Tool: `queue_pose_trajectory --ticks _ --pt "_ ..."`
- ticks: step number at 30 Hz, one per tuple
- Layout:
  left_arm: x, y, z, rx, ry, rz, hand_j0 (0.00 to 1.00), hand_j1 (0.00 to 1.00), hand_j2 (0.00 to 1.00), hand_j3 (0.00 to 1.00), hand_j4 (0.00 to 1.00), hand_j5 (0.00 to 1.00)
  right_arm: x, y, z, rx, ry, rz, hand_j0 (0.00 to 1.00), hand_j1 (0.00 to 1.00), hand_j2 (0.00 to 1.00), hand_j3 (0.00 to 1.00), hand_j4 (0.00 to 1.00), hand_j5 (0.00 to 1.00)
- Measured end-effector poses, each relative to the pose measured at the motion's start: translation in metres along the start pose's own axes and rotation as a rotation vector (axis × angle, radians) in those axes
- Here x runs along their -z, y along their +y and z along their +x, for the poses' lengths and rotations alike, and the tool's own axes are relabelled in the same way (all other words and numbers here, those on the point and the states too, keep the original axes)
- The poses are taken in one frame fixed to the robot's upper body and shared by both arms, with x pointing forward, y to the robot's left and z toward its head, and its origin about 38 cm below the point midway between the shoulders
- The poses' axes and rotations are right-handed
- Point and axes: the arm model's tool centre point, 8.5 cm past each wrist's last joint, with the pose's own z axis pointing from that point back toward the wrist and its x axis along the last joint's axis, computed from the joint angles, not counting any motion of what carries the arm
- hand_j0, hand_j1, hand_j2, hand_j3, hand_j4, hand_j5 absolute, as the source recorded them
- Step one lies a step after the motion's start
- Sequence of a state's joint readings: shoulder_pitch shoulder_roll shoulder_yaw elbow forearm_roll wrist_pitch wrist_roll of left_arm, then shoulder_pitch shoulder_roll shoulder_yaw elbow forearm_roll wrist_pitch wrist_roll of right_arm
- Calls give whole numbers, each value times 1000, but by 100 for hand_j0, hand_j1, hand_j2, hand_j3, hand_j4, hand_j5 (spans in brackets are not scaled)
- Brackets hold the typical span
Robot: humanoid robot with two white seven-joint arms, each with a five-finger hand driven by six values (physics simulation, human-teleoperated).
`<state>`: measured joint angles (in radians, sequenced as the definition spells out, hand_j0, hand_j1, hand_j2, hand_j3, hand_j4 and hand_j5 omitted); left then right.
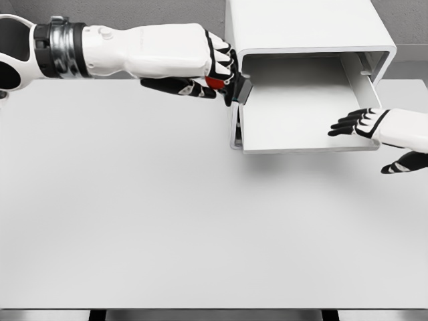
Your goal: Slide open multi-storey tabletop storage cabinets and put open load switch and slide close multi-storey tabletop storage cabinets
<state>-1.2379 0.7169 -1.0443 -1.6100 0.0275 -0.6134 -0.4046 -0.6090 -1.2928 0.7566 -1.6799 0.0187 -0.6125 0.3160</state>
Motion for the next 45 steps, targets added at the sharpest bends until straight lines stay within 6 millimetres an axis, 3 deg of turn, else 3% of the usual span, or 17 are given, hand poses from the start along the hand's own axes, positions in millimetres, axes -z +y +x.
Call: queue_pose_trajectory --ticks 13,37,45 --pt "34 2 -4 4 -40 1 45 45 45 45 45 45 2 6 1 14 -6 9 100 100 100 100 100 100" --pt "95 -33 -36 -42 -12 -100 45 45 45 45 45 45 9 8 3 23 -24 -6 100 100 100 100 100 100" --pt "102 -38 -45 -46 13 -116 45 45 45 45 45 45 8 8 3 23 -22 -5 100 100 100 100 100 100"
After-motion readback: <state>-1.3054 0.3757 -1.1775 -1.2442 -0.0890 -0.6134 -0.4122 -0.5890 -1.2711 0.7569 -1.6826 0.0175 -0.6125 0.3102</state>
